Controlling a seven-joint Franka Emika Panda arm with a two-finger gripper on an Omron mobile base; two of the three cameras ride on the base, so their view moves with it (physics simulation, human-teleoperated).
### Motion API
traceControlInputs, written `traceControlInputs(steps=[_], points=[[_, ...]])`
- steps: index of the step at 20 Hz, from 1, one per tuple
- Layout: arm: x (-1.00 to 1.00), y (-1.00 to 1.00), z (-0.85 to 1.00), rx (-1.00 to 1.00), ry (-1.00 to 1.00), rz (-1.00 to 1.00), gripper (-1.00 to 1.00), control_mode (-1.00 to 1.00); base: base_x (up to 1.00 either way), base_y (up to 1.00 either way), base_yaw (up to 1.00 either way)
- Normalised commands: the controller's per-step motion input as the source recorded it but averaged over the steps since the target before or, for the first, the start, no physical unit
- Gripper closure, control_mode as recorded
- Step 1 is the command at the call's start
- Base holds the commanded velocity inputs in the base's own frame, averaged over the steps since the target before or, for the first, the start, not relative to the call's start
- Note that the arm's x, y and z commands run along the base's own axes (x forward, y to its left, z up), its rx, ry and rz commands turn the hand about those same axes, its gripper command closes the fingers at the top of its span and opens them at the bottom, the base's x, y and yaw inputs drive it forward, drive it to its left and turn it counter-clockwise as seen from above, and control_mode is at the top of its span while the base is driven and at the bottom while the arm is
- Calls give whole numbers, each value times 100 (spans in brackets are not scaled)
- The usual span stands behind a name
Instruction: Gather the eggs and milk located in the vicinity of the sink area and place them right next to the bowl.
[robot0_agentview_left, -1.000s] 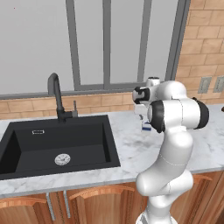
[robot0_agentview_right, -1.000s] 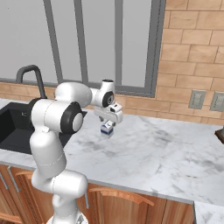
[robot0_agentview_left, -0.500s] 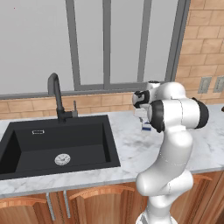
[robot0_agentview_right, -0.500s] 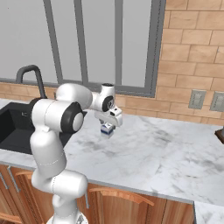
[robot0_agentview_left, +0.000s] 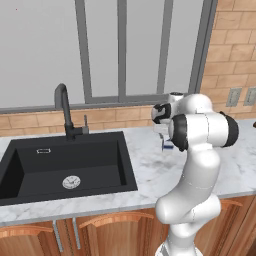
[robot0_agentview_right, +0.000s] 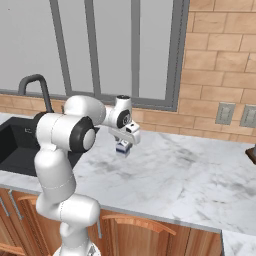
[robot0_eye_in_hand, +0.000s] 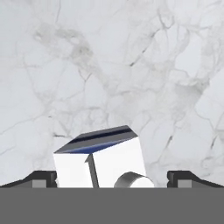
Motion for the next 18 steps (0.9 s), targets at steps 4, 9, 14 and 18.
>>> traceControlInputs(steps=[4, 9, 14, 18], points=[[0, 0, 0, 0, 0, 0, 100, -100, 0, 0, 0], [-2, 0, 0, 0, 0, 0, 100, -100, 0, 0, 0], [-48, 4, 22, 0, -5, 1, 100, -100, 0, 0, 0], [-97, 34, 94, 0, -20, 5, 100, -100, 0, 0, 0]])
